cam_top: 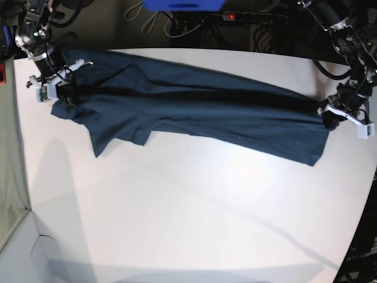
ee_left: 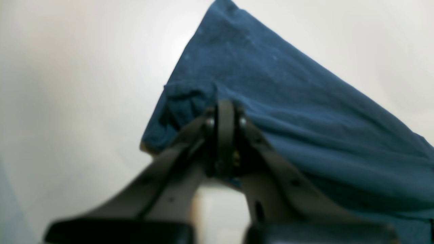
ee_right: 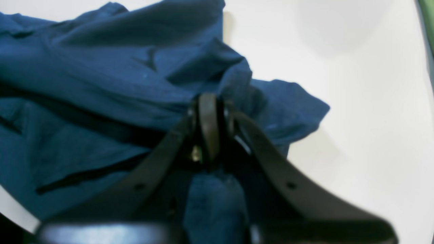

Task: Layout the t-shirt on the table in an organized manner, then fold the t-shirt properly
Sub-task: 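Release and regrasp the strip's end with the right gripper, then pull both strip ends apart with both grippers to flatten the strip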

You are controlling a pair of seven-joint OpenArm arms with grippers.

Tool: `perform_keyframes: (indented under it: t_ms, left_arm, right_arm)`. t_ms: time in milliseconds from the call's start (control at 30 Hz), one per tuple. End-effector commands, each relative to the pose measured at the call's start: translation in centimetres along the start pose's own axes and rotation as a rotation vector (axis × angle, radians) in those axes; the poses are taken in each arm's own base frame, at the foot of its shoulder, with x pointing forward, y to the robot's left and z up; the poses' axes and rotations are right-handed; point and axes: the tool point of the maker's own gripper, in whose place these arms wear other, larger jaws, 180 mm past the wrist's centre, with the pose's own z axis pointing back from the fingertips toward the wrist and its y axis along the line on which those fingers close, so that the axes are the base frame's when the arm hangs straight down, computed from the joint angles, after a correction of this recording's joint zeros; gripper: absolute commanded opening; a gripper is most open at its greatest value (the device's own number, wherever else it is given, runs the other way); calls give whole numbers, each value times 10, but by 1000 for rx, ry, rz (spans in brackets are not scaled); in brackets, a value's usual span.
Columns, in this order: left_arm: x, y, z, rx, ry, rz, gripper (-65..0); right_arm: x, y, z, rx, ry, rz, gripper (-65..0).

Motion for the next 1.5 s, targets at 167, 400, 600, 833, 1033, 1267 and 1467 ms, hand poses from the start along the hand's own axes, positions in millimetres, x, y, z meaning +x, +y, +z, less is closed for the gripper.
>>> perform_keyframes:
  t_ms: [167,400,600,833,1033,1267,1467]
  left_arm:
    - [10,0,3,-4,-37,-11,-646]
    - [-14,8,-4,-4,30,35,-642]
    - [-21,11,-6,-3,46,49,-468]
    - [-24,12,-2,1,56,45,-404]
    - [-35,16,3,10,73,52,-403]
    - [-29,21,5,19,73,36,-402]
    - [-13,16,10,20,33,-5,-324]
  right_arm:
    - [-3,-7,1,1,-8,-10,-650]
    - [-19,-12,2,-7,52,3,-590]
    - [-26,-16,13,-23,81,37,-308]
    - [12,-77,46,-203,-35,15,-240]
    - [32,-94,36,-248,-47,3,-235]
    - [73,-42,-42,-57,60,94,-235]
    - [88,-32,-86,0,130,99,-235]
